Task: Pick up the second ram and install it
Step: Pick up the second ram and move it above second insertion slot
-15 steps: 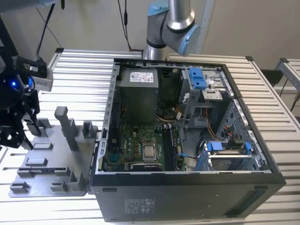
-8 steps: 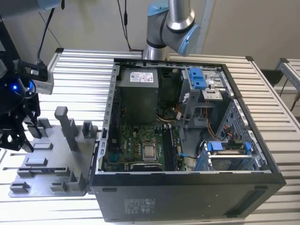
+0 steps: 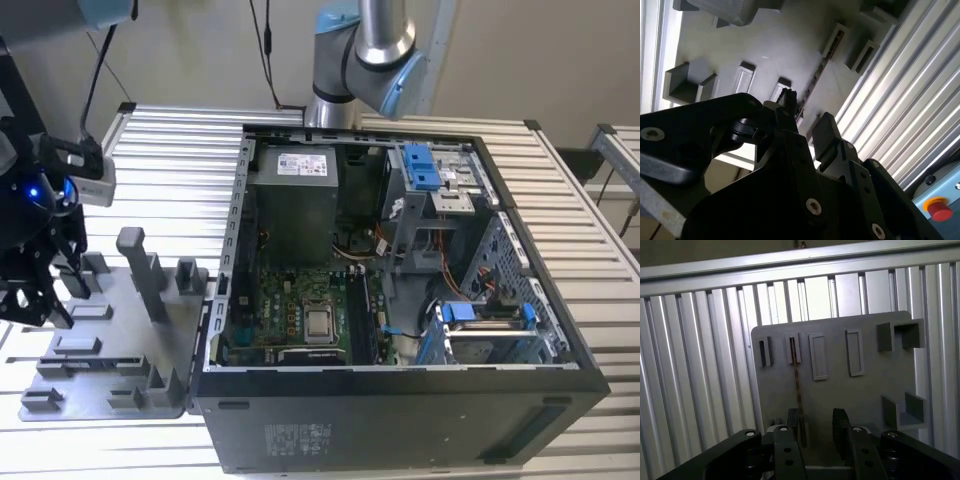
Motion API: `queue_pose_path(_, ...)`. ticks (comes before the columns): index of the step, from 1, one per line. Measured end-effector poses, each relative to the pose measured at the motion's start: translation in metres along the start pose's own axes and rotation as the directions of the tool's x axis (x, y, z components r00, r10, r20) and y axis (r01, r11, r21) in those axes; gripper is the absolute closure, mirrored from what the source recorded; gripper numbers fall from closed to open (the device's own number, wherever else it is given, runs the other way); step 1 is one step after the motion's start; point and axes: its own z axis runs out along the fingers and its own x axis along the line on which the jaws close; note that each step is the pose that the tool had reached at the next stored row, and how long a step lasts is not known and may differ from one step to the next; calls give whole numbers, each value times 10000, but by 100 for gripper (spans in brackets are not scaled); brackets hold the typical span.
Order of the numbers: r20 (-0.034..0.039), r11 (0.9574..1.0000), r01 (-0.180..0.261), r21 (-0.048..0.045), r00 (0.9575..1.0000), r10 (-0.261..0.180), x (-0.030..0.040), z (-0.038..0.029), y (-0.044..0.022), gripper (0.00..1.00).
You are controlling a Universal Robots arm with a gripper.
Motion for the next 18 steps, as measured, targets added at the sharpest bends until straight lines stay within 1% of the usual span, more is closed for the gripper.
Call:
queue_pose_path(4, 11, 10000, 1, 73, 10000, -1, 33, 39, 8, 58)
queue_pose_path(7, 21, 9999, 0, 143, 10000, -1, 48, 86, 8, 58)
queue_pose_path(10, 27, 9998, 2, 192, 10000, -3, 57, 126, 7, 58)
queue_pose_path(13, 31, 9998, 3, 218, 10000, -3, 63, 163, 5, 58)
queue_pose_path(18, 30, 9998, 3, 220, 10000, -4, 66, 224, 5, 58)
